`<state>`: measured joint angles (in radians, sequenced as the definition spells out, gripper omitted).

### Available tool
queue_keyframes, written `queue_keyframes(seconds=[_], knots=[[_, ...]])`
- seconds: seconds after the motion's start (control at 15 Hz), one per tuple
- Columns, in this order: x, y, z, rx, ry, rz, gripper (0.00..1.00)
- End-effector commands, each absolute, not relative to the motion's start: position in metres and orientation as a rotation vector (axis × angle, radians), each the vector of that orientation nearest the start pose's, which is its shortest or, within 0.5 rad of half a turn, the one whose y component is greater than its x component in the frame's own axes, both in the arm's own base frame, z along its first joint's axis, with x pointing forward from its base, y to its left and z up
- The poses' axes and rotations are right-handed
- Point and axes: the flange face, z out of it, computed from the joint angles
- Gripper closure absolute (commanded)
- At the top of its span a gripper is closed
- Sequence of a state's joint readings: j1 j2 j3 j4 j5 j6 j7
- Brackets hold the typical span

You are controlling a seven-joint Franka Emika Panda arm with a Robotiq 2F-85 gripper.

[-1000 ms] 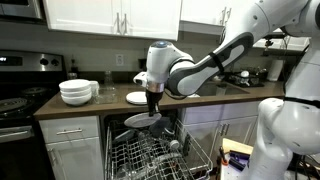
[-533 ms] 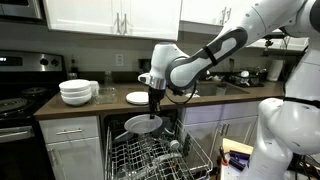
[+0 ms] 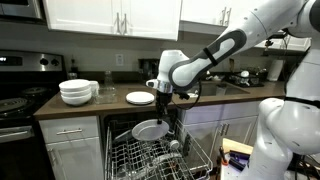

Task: Pick up one plate and put it into the dishwasher.

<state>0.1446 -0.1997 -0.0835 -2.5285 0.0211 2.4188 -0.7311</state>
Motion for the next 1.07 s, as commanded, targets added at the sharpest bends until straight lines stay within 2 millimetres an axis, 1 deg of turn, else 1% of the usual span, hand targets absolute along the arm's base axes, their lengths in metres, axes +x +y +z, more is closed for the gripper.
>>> queue_keyframes(seconds=[0.0, 0.2, 0.4, 0.67, 1.0], knots=[[0.436, 0.016, 0.356, -2.827, -1.178, -0.196, 0.96], [0.432, 0.016, 0.346, -2.737, -1.13, -0.221, 0.96], [0.432, 0.021, 0.34, -2.683, -1.131, -0.216, 0.96], [0.435, 0.036, 0.328, -2.646, -1.19, -0.142, 0.96], [0.441, 0.061, 0.296, -2.598, -1.225, -0.002, 0.96]])
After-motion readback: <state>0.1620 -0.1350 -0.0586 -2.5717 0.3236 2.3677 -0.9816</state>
